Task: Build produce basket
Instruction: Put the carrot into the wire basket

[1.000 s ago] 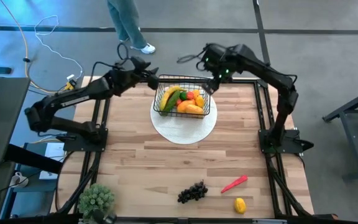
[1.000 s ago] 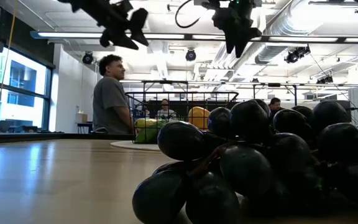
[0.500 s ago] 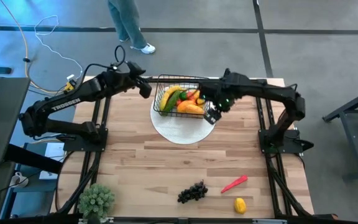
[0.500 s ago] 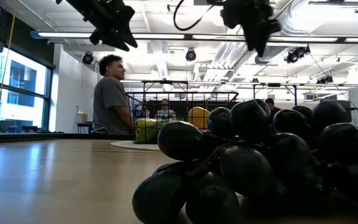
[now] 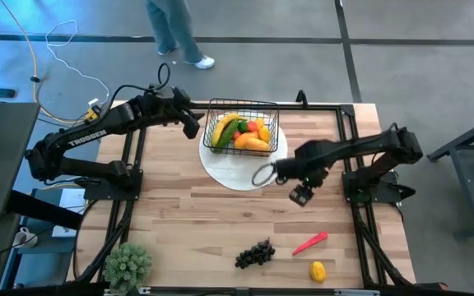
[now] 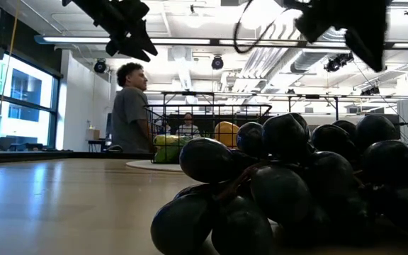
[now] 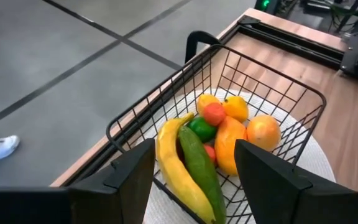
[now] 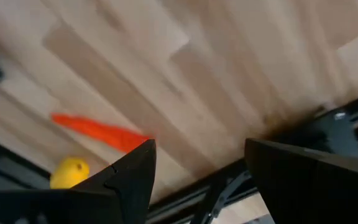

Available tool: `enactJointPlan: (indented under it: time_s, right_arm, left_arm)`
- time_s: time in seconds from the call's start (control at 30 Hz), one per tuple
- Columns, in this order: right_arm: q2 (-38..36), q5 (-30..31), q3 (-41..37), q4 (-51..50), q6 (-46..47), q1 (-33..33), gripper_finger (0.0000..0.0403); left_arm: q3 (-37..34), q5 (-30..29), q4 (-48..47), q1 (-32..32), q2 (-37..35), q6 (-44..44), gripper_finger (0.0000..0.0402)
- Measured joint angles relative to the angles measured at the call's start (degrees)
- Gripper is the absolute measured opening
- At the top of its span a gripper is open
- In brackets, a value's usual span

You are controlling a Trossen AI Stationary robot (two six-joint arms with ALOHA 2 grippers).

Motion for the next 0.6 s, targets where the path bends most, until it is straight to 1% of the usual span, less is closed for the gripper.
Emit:
enactJointPlan:
  time_s: [0.17, 0.3, 0.43, 0.6]
  right_arm:
    - [0.01, -4.13, -4.87, 3.04, -1.77, 4.59, 0.0229]
    - [0.02, -4.53, -7.28, 7.04, -5.55, 8.69, 0.0230]
    - [0.02, -5.47, -8.53, 10.21, -10.37, 13.60, 0.0229]
    - [0.02, -5.84, -10.62, 15.14, -12.18, 20.51, 0.0229]
  left_arm:
    - [0.00, 0.20, -0.59, 0.00, 0.00, 0.00, 0.0208]
    - [0.00, 0.22, -0.96, 0.00, 0.00, -0.11, 0.0208]
    - [0.00, 0.23, -2.34, 0.00, 0.00, -3.15, 0.0208]
    - [0.00, 0.23, -5.37, 0.00, 0.00, -6.24, 0.0208]
